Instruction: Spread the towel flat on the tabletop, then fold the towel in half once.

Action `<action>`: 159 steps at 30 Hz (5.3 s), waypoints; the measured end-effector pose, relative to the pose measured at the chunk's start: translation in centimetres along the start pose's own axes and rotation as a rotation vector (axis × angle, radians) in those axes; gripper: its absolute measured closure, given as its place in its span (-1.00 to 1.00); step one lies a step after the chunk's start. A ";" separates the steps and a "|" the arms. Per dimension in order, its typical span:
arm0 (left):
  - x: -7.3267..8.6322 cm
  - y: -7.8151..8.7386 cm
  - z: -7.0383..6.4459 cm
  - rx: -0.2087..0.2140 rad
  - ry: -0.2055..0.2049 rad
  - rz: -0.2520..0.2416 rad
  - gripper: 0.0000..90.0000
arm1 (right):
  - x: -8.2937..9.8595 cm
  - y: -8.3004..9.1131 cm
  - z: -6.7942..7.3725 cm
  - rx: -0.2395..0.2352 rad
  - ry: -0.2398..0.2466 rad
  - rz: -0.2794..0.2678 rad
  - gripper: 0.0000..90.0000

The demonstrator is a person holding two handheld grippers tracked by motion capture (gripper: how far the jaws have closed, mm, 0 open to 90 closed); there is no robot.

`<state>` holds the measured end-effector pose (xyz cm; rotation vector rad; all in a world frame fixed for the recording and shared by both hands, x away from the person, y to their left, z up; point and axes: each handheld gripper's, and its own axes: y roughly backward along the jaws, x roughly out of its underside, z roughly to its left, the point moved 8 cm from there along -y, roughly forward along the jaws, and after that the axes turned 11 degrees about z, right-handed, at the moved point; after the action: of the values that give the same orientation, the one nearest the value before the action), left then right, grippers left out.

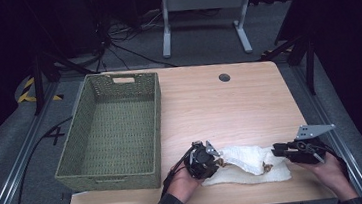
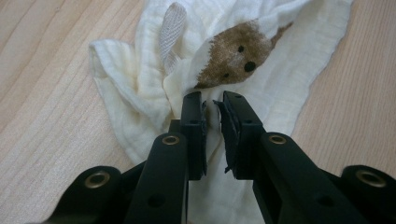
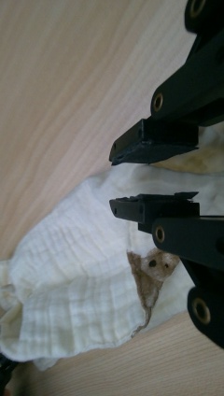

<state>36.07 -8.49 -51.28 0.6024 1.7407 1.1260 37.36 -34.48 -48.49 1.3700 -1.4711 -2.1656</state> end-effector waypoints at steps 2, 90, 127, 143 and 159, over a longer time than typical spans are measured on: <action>0.1 0.1 0.0 -0.001 -0.005 0.011 0.74 | 0.5 -0.9 -0.2 -0.012 -0.011 0.030 0.56; -9.8 3.8 17.0 -0.201 0.332 -0.340 0.76 | -7.6 -1.6 -12.1 0.144 -0.111 -0.168 0.72; 0.4 2.4 0.9 -0.001 0.066 -0.129 0.99 | 2.1 0.7 0.1 -0.046 0.018 -0.023 0.99; 3.5 0.7 -1.7 0.026 0.022 -0.004 0.99 | 5.1 0.0 2.6 -0.084 0.061 0.098 0.99; 3.7 1.7 -1.9 0.036 0.065 -0.052 0.93 | 5.4 1.4 3.0 -0.093 0.045 0.043 0.94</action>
<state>32.64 -5.55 -51.16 0.5445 1.8257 1.0902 31.59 -36.43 -50.22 1.3346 -1.3532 -2.1337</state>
